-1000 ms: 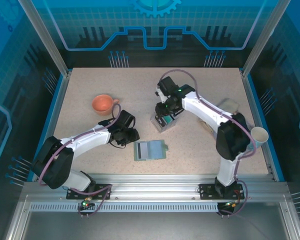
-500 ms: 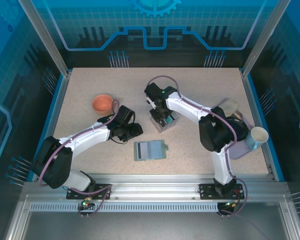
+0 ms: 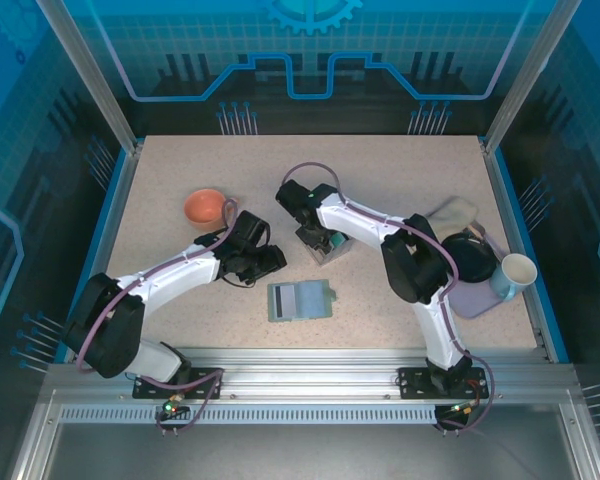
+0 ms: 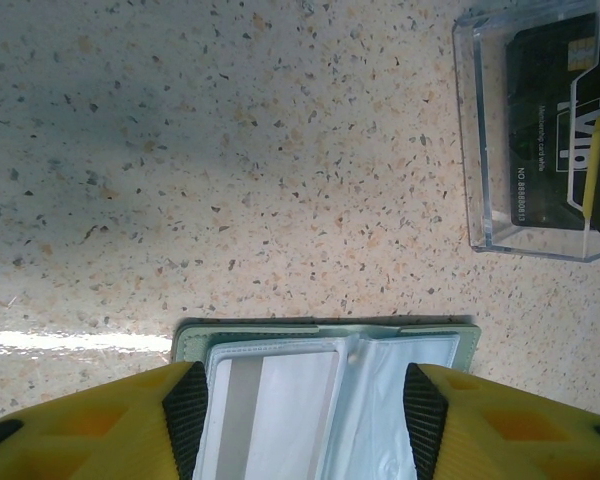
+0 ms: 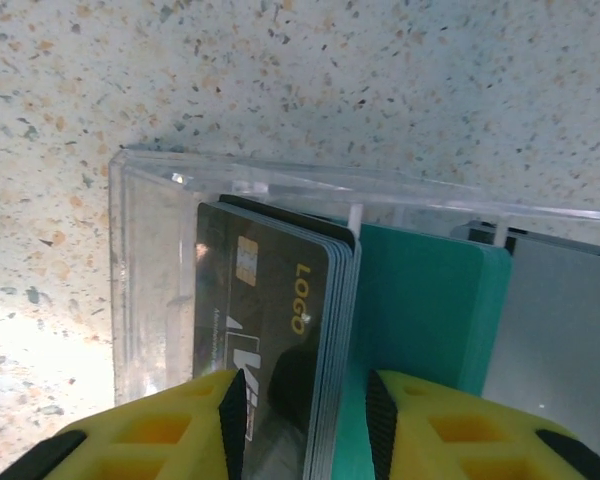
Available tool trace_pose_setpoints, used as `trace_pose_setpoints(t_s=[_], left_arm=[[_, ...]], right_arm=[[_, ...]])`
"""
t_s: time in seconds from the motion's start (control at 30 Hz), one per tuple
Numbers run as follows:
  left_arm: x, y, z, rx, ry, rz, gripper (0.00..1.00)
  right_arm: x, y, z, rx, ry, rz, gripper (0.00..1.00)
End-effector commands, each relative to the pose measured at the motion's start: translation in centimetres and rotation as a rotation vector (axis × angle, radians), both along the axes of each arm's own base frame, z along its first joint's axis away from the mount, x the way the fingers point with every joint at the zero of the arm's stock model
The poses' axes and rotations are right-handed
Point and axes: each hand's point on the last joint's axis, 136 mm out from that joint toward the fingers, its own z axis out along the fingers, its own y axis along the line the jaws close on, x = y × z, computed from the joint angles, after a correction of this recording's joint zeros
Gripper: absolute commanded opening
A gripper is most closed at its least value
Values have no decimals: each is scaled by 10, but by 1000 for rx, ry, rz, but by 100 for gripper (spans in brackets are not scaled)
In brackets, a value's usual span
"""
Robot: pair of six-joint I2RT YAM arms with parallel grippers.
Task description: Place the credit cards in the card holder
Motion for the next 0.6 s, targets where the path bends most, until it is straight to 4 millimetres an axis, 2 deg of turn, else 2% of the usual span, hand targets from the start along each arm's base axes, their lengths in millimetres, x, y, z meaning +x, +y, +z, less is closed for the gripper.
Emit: trace_pose_setpoints(t_s=[0.0,0.37,0.57], left_arm=[[-1,5,4,-5,-20,16,58],[-3,4,0,-6,-9,15,58],[-3,4,-2,-6,-5,13,58]], right_arm=[[8,-4,12,-44,-62,4,38],[7,-6,21,-47,-73,15,34],[5,-8,20,-48,-68,14,28]])
